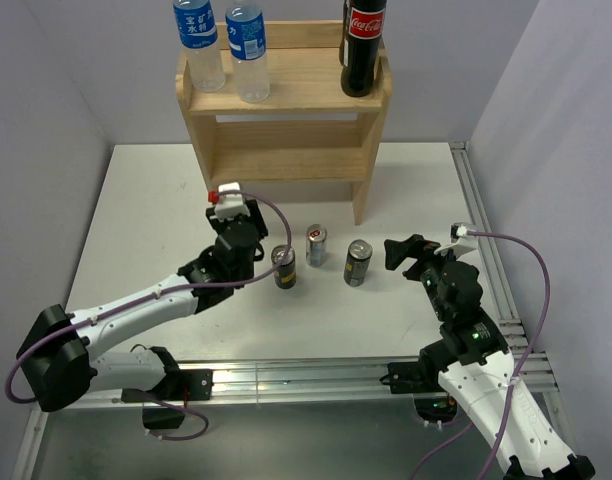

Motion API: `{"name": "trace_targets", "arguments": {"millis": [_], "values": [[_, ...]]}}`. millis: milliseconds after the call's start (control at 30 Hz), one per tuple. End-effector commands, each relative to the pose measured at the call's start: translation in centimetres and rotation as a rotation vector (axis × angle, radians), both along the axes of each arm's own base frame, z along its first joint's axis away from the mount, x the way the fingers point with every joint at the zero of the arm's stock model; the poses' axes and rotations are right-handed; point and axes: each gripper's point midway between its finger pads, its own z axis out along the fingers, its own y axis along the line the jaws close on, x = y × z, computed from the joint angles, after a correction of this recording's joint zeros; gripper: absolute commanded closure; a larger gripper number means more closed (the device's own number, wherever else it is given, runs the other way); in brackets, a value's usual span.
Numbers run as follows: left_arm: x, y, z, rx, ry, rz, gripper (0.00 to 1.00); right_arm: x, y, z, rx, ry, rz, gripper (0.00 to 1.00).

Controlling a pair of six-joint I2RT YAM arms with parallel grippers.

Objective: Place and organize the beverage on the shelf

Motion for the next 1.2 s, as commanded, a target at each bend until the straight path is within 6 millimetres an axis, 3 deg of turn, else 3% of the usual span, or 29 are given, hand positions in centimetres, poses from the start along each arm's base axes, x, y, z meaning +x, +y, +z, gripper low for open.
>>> {"name": "trace_targets", "arguments": {"millis": [0,233,500,1167], "values": [[2.3,-0.2,5.9,-0.013,-0.101,-0.034,1.0,0.1,0.3,1.8,0.019,-0.054,0.011,0.0],[7.4,2.8,9.6,0.008,-0.154,0.008,1.0,0.0,0.2,2.0,0.021,-0.06,0.007,0.0],[12.0,5.3,9.6,0.021,-0.152,0.046,1.0,0.1,0.4,1.8,0.02,-0.053,0.016,0.0],[16.2,4.4,8.3,0.047,-0.151,0.063,1.0,0.5,1.0,1.2,0.034,-0.042,0.035,0.0]]}}
